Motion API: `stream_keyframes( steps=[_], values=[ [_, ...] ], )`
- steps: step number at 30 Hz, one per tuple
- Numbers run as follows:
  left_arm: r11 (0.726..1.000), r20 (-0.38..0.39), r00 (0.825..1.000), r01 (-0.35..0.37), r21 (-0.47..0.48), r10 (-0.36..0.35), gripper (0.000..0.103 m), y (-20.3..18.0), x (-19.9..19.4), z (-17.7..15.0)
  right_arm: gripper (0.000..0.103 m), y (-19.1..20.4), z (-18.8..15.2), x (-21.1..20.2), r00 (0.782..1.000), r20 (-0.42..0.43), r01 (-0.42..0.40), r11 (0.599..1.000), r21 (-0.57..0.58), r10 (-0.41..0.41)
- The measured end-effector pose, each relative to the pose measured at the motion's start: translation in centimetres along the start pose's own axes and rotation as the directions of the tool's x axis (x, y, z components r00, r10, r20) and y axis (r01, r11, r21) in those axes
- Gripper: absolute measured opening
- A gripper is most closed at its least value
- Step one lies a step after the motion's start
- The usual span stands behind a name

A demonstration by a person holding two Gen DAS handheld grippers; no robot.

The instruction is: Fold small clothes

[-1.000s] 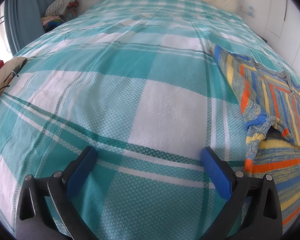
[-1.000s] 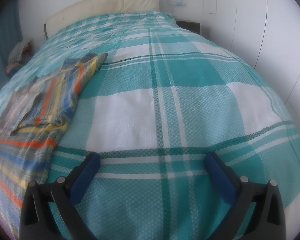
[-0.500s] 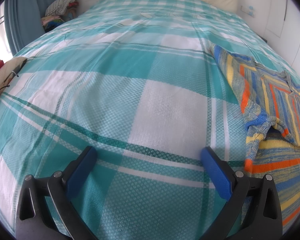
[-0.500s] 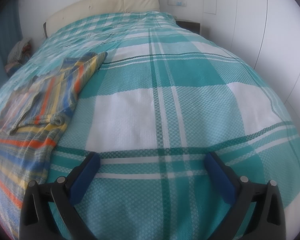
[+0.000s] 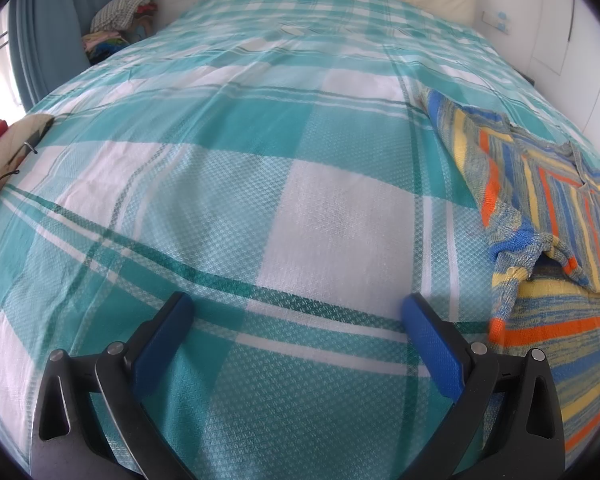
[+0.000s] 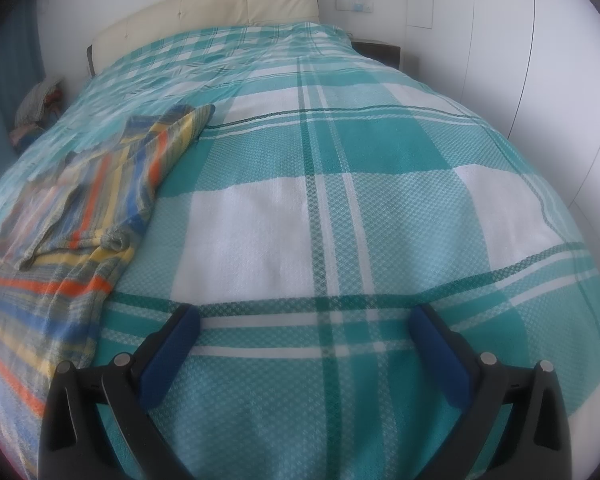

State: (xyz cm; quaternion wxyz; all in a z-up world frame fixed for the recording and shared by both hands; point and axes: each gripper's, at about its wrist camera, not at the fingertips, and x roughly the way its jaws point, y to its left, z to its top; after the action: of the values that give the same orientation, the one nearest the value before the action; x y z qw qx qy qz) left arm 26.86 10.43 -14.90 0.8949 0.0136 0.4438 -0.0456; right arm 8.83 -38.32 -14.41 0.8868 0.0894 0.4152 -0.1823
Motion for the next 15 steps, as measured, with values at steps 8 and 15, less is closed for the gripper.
stream_keyframes(
  steps=[8,15],
  values=[
    [1.0,0.0,1.0,0.0,0.0,0.0,0.103,-0.01,0.01,0.0,0.103,-0.01,-0.01,-0.05,1.0,0.0,0.002,1.0,-0.001,-0.002],
    [1.0,0.0,1.0,0.0,0.0,0.0,0.103,0.01,0.02,0.0,0.103,0.01,-0.02,-0.05,1.0,0.0,0.001,1.0,-0.001,-0.001]
  ],
)
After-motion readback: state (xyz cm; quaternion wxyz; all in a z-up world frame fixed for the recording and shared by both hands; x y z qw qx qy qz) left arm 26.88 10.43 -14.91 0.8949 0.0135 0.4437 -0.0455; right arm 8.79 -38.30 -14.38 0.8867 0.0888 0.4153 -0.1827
